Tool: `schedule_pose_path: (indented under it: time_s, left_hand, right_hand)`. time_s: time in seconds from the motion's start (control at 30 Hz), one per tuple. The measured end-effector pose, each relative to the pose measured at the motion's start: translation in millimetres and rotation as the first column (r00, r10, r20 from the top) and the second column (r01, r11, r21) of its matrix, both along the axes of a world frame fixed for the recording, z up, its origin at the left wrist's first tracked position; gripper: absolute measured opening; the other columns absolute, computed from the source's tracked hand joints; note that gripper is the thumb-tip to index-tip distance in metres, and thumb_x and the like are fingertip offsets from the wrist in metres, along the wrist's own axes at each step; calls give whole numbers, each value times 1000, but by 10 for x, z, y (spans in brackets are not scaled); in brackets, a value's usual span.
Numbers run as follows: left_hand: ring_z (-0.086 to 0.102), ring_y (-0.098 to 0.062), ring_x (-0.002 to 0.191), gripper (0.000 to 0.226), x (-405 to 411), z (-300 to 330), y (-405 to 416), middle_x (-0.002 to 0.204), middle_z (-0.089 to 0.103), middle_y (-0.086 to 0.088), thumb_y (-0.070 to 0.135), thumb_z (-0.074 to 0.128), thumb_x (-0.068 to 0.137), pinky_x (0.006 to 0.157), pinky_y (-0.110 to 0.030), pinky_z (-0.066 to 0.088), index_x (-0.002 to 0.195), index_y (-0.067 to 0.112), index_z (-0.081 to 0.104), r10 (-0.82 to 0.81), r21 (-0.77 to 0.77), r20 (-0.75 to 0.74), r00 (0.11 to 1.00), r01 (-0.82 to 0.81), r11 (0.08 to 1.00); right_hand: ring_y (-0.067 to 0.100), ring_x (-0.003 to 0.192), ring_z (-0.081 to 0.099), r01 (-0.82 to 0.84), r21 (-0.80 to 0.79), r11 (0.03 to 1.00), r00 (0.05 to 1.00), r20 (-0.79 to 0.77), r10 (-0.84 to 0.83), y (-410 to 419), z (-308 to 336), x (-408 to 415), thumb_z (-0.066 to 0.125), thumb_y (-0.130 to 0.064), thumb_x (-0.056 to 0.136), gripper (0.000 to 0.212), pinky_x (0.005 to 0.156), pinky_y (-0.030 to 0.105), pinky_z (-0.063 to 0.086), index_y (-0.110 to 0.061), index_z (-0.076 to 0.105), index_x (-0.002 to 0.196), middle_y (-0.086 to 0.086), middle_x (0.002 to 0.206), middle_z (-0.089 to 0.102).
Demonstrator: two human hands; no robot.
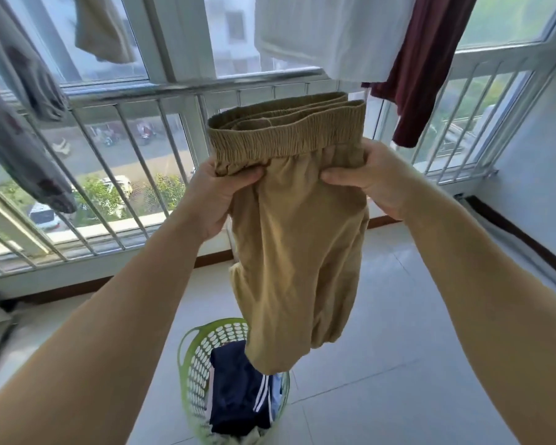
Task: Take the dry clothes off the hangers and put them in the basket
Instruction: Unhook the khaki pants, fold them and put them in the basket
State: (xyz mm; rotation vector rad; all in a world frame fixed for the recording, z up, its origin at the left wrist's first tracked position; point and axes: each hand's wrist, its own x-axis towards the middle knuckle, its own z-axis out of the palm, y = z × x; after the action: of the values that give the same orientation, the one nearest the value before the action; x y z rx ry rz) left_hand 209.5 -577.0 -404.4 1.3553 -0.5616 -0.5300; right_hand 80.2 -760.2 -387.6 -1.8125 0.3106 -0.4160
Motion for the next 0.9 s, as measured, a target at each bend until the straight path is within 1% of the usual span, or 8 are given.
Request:
schedule_pose_path:
  time_s: [0.07,0.2,0.3,0.5,0.63,0.73,0.8,0.9]
  left_hand:
    - [59,-21,111,64,10,93,28,115,64,-5,13,79,61,100,-42,46,121,8,56,62,-54,59,996,-59,997]
    - [57,-19,115,87,37,446,118,124,58,-9,23,82,53,95,-34,49,130,5,46,65,-77,263,963,-47,996]
    - [62,-15,108,89,47,646,139,114,65,-5,16,84,43,89,-29,52,124,0,51,62,-48,304,951,-50,998]
    - [61,-22,110,82,76,800,280,115,64,-10,15,86,43,94,-41,50,118,3,55,265,-118,385,884,-238,964]
    - [61,-17,109,78,57,710,381,115,65,-5,15,86,48,94,-34,50,119,7,56,306,-84,436,846,-300,950]
    - [63,-9,100,59,56,593,475,104,68,5,17,86,49,89,-28,50,104,21,64,330,17,450,830,-377,926]
    - [64,-7,95,45,74,516,556,98,68,7,10,85,55,87,-26,50,92,27,65,353,39,410,841,-402,915]
    - [63,-14,100,41,67,373,670,100,68,2,3,80,60,90,-32,50,92,23,65,377,41,335,863,-413,910]
  right_hand:
    - [16,100,65,36,-5,999,996,85,-35,-16,126,30,69,-4,78,23,98,38,49,-16,67,97,1,101,70]
    - [26,104,63,-98,139,985,930,365,40,29,463,148,65,-1,78,23,97,40,50,-6,65,101,9,102,68]
    - [33,105,61,-182,190,965,900,427,86,119,594,290,61,0,76,31,97,44,49,4,61,107,19,106,64]
    - [31,108,61,-154,65,986,909,400,115,227,764,398,59,-3,85,25,97,41,49,1,61,109,17,109,65]
    - [31,106,62,-136,-67,988,932,329,151,310,689,493,61,-17,78,20,97,45,48,-12,65,98,17,107,67]
    - [29,103,63,-134,-94,987,951,268,155,356,520,543,61,-23,74,24,96,48,47,-18,66,97,14,105,68]
    - [31,104,63,-153,-71,986,950,263,166,392,421,587,62,-20,77,19,96,49,47,-18,67,95,15,105,68]
    - [35,107,61,-183,-9,983,953,244,180,476,264,615,58,-5,87,14,97,48,47,-11,65,98,20,106,66]
